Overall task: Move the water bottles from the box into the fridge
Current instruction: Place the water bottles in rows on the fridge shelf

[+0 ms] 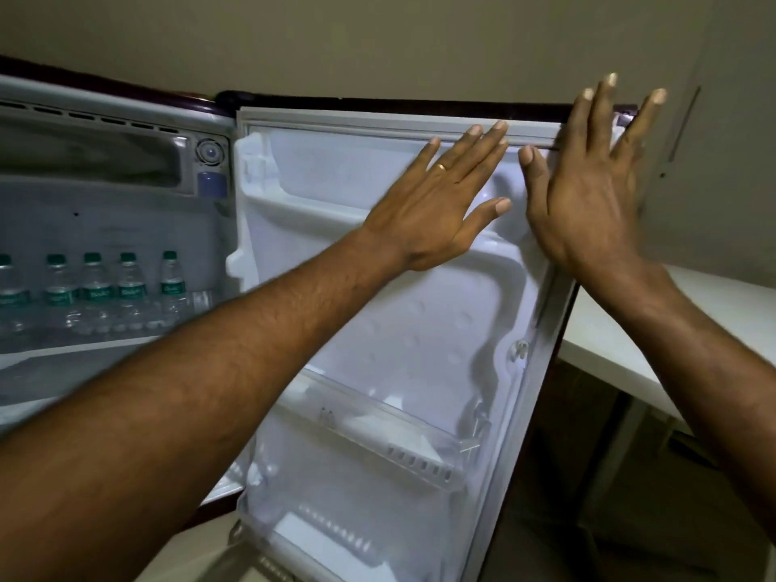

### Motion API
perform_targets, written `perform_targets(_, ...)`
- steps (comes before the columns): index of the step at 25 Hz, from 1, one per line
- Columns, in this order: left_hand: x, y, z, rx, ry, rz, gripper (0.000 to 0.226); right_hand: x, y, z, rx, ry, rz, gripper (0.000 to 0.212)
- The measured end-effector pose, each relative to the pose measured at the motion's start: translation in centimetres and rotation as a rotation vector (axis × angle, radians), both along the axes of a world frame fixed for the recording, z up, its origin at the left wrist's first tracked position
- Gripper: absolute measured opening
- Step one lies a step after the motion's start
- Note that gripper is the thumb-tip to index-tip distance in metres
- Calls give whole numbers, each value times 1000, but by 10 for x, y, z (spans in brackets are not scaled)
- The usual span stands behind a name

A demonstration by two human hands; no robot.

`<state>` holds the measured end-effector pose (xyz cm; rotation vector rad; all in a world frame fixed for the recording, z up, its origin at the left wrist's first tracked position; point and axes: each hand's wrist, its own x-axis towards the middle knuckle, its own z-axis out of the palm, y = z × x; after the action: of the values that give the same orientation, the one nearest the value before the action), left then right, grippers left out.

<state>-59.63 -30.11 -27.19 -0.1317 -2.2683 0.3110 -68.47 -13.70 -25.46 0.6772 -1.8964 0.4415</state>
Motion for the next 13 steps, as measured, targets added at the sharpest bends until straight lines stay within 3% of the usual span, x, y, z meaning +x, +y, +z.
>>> perform_targets(4, 51, -23, 3, 4, -74, 88, 66, 44, -23, -26, 55, -27, 17, 88)
perform_targets(8, 139, -87, -44, 59, -197, 211, 67, 116, -83, -97, 167, -45, 348, 86)
perform_targets(13, 290, -152, -120, 151, -394, 536, 71, 193, -184, -200, 365, -242, 748, 80)
